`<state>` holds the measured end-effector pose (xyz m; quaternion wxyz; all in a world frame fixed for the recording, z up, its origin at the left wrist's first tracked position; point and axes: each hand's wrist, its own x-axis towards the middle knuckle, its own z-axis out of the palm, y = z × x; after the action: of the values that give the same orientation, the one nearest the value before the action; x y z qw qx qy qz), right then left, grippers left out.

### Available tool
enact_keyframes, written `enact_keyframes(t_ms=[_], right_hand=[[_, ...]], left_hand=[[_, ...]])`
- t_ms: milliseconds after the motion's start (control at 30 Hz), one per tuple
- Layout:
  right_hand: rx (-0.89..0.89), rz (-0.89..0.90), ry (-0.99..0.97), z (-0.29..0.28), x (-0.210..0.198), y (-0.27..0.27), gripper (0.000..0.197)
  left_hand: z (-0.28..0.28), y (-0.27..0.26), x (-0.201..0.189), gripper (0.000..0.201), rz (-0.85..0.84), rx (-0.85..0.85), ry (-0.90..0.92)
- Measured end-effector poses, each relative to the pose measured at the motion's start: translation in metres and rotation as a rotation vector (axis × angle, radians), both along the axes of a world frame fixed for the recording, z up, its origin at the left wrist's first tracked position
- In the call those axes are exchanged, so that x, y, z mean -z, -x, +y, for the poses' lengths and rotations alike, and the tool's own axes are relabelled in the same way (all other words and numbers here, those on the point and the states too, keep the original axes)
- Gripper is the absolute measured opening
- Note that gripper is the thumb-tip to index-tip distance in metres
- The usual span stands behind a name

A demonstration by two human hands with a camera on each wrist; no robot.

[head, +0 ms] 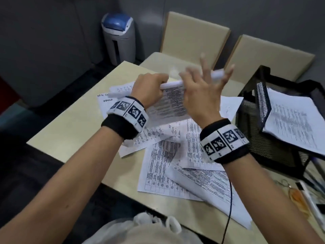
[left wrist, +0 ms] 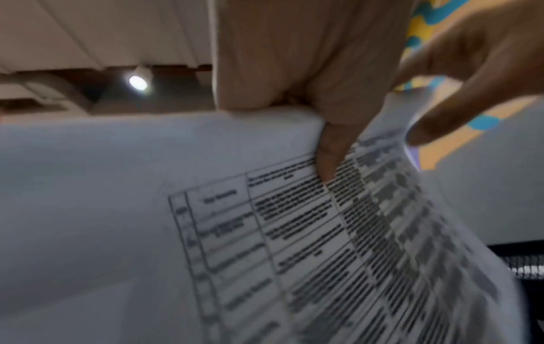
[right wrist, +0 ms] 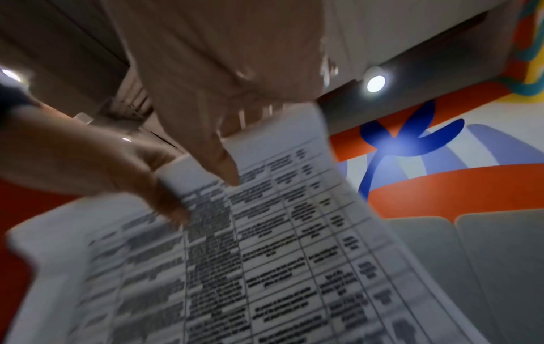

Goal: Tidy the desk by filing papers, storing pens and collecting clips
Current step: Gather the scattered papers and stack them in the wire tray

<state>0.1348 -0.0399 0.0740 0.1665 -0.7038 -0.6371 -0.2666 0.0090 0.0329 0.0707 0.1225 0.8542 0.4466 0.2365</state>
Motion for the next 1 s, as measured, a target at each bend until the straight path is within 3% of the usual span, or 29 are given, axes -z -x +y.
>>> enact_keyframes(t_ms=[67, 100, 167, 233, 267, 333, 400, 500, 600, 700, 833, 1000], right_hand=[[0.031, 0.199, 0.119, -0.001, -0.001, -0.007, 0.025], [0.047, 0.335, 0.121, -0.002, 0.001, -0.012, 0.021], [0.079, 0.580, 0.006, -0.008, 0.010, -0.025, 0.017], [0.081, 0.900, -0.117, -0.014, 0.024, -0.036, 0.014], [0.066, 1.073, -0.158, -0.018, 0.031, -0.037, 0.013], [0.020, 1.359, -0.209, -0.025, 0.044, -0.039, 0.007], [-0.011, 1.521, -0.187, -0.033, 0.057, -0.038, 0.009], [0.042, 1.591, -0.109, -0.044, 0.084, -0.041, 0.019], [0.167, 1.586, -0.032, -0.049, 0.105, -0.043, 0.023], [0.212, 1.603, 0.026, -0.052, 0.112, -0.044, 0.031], [0.190, 1.563, -0.010, -0.068, 0.102, -0.060, 0.035], [0.258, 1.583, 0.198, -0.115, 0.103, -0.104, 0.045]], left_hand=[[-0.001, -0.003, -0.002, 0.014, -0.069, -0.081, -0.109], [0.000, -0.002, 0.002, 0.027, -0.148, -0.177, -0.140], [0.002, 0.005, 0.010, 0.073, -0.394, -0.409, -0.099], [0.006, 0.012, 0.022, 0.116, -0.652, -0.560, 0.158], [0.009, 0.015, 0.028, 0.127, -0.786, -0.546, 0.338], [0.009, 0.017, 0.041, 0.138, -1.086, -0.293, 0.721], [0.006, 0.019, 0.056, 0.131, -1.190, -0.069, 0.966], [-0.002, 0.019, 0.075, 0.099, -1.157, -0.010, 0.990], [-0.019, 0.018, 0.085, 0.075, -0.850, -0.021, 0.906], [-0.029, 0.011, 0.096, 0.034, -0.569, 0.004, 0.876], [-0.038, -0.012, 0.090, 0.016, -0.545, -0.068, 0.798], [-0.068, -0.057, 0.092, 0.016, -0.599, -0.133, 0.832]])
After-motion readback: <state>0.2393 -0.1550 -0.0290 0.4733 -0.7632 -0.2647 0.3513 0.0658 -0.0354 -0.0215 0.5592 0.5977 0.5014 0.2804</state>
